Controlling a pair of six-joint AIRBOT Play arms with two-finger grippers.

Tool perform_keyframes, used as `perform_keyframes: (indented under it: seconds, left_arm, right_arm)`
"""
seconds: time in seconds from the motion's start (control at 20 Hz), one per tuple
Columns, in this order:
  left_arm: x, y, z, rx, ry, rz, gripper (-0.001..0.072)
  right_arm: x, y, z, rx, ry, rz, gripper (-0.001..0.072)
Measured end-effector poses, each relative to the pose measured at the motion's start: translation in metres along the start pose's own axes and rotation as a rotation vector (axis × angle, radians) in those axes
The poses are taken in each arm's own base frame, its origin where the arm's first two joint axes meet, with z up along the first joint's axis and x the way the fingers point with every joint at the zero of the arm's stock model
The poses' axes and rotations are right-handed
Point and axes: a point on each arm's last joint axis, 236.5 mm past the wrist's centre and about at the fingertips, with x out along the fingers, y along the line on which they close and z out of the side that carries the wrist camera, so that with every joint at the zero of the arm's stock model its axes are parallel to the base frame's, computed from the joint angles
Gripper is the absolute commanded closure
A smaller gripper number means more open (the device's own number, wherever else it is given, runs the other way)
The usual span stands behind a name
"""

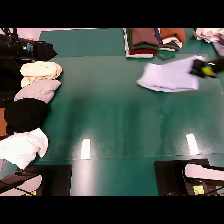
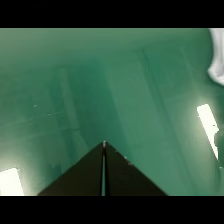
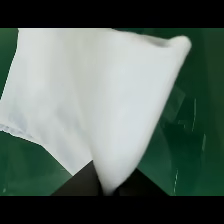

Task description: Fold the shirts.

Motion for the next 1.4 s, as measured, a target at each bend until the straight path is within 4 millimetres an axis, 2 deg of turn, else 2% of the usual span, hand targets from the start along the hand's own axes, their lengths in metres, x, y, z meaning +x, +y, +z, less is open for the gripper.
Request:
perform_keyframes:
  seconds: [0.1, 0.2, 0.25, 0.35, 0.5, 0.65, 0.7, 0.8, 0.85, 0.9, 1.0, 1.1, 1.15, 1.25, 1.35, 1.4]
  left_arm:
    - [0.0, -0.001, 0.0, -0.002, -0.001, -0.003, 0.0684]
    - [0.0, -0.002, 0.001, -0.004, -0.003, -0.008, 0.0684]
    - [0.0, -0.002, 0.001, -0.005, -0.003, -0.009, 0.0684]
    - [0.0, -0.003, 0.001, -0.006, -0.004, -0.011, 0.0684]
    - [0.0, -0.003, 0.001, -0.007, -0.004, -0.013, 0.0684]
    - [0.0, -0.003, 0.001, -0.002, -0.004, -0.013, 0.0684]
    - [0.0, -0.003, 0.001, 0.0, -0.003, -0.013, 0.0683]
    - [0.0, -0.003, 0.0, 0.005, 0.0, -0.014, 0.0683]
    - [0.0, -0.003, 0.0, 0.006, 0.002, -0.014, 0.0684]
    - [0.0, -0.003, -0.001, 0.008, 0.003, -0.014, 0.0683]
    - [0.0, -0.003, -0.001, 0.009, 0.003, -0.014, 0.0683]
    - [0.0, -0.004, -0.001, 0.01, 0.006, -0.016, 0.0683]
    - [0.0, -0.004, -0.001, 0.01, 0.006, -0.017, 0.0683]
    - [0.0, -0.004, -0.001, 0.01, 0.006, -0.017, 0.0682]
    - [0.0, -0.004, -0.001, 0.01, 0.004, -0.017, 0.0683]
    - [0.0, -0.004, 0.0, 0.009, 0.001, -0.017, 0.0683]
  right_arm:
    - [-0.029, -0.068, -0.004, 0.127, -0.059, -0.094, 0.0695]
    - [-0.054, -0.121, -0.018, 0.241, -0.103, -0.17, 0.0696]
    - [-0.063, -0.141, -0.028, 0.291, -0.115, -0.2, 0.0695]
    - [-0.077, -0.171, -0.052, 0.375, -0.129, -0.248, 0.0695]
    - [-0.083, -0.189, -0.087, 0.431, -0.107, -0.298, 0.0695]
    - [-0.077, -0.185, -0.12, 0.415, -0.022, -0.326, 0.0687]
    - [-0.074, -0.181, -0.129, 0.398, 0.011, -0.333, 0.0601]
    - [-0.073, -0.176, -0.146, 0.355, 0.076, -0.358, 0.0231]
    - [-0.075, -0.175, -0.151, 0.333, 0.098, -0.375, 0.0125]
    - [-0.079, -0.177, -0.156, 0.311, 0.119, -0.401, 0.0101]
    - [-0.093, -0.181, -0.157, 0.277, 0.136, -0.453, 0.0102]
    - [-0.11, -0.182, -0.148, 0.257, 0.116, -0.486, 0.0103]
    - [-0.117, -0.176, -0.14, 0.252, 0.092, -0.476, 0.0103]
    - [-0.122, -0.147, -0.117, 0.228, 0.026, -0.399, 0.0103]
    - [-0.12, -0.1, -0.095, 0.171, -0.033, -0.275, 0.0107]
    - [-0.117, -0.071, -0.086, 0.128, -0.058, -0.206, 0.0155]
